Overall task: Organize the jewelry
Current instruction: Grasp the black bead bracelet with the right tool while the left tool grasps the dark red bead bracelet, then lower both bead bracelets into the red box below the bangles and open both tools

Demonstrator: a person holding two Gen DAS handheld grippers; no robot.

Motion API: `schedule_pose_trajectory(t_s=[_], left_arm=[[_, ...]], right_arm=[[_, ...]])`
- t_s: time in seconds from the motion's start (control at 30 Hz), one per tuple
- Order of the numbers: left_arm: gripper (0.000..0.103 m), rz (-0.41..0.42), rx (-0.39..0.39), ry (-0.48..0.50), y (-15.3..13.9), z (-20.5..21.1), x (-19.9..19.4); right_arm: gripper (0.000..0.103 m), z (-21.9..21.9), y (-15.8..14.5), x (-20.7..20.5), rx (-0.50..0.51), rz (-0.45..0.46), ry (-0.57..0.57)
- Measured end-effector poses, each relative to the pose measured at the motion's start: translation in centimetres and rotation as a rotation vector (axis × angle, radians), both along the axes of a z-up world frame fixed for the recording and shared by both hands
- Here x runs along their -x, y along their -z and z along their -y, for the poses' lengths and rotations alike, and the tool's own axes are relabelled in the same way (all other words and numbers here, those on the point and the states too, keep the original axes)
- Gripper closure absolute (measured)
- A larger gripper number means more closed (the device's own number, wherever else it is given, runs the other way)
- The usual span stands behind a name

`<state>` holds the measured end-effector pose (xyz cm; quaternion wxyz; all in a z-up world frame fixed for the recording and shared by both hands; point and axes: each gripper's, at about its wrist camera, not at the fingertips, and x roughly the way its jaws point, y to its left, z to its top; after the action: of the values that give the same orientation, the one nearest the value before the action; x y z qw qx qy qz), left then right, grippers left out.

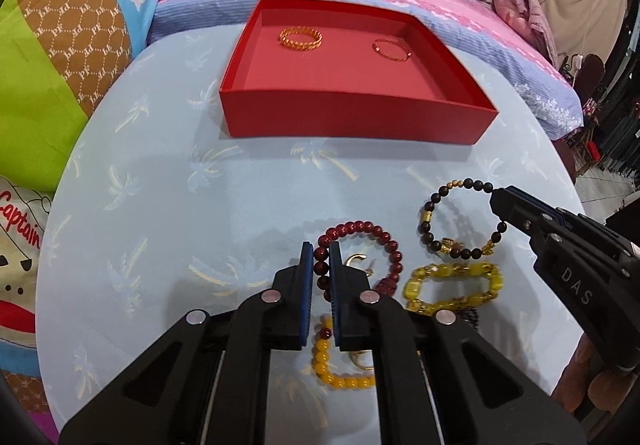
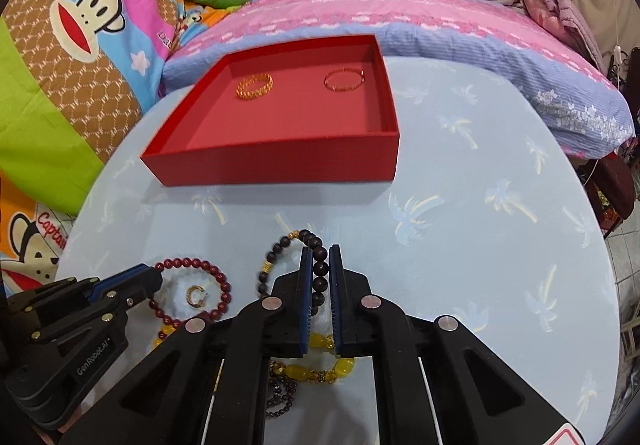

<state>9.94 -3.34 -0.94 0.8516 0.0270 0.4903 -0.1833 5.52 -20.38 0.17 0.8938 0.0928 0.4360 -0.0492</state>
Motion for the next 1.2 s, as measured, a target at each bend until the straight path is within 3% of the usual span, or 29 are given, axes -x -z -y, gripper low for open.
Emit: schedule_pose_trajectory(t_s=[0.37, 0.63, 1.0, 1.2], left_arm=[[0.095, 0.042, 0.077, 0.046, -4.4, 0.5, 2.0], [0.095, 0.068, 0.129, 0.088, -7.1, 1.7, 1.3], [0.095, 0.13, 0.188, 0.111, -10.4, 5.1, -5.8], [0.095, 0.115, 0.198, 0.091, -9.7, 6.1, -11.6]], right_arm=[[0.095, 0.6, -3.5, 1.5, -0.003, 0.074, 0.009], [0.095, 1.3, -5.1, 1.4, -0.014, 0.112, 0.012], [0.095, 3.5, -8.3, -5.0, -0.011, 0.174, -0.006], [0.095, 3.8, -7.6, -10.9, -0.051, 0.155, -0.028]])
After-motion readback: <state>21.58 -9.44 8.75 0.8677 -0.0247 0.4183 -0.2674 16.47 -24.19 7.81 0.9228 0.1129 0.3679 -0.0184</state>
